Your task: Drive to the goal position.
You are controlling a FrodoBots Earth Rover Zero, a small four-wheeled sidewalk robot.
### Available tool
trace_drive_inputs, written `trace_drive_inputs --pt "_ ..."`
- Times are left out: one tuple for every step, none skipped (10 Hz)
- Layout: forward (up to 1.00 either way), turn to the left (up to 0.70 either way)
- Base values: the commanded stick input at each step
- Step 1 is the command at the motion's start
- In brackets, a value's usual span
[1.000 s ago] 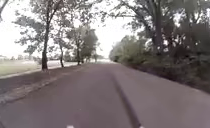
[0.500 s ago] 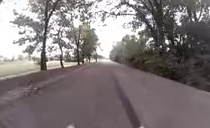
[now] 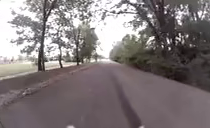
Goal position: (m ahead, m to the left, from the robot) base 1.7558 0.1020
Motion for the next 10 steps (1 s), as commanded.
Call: trace_drive_inputs --pt "0.7 0.0" --pt "0.7 0.0" --pt "0.7 0.0" --pt "0.7 0.0" --pt "0.7 0.0" --pt "0.7 0.0" --pt "0.7 0.0" --pt "0.7 0.0" --pt "0.7 0.0" --pt "0.7 0.0"
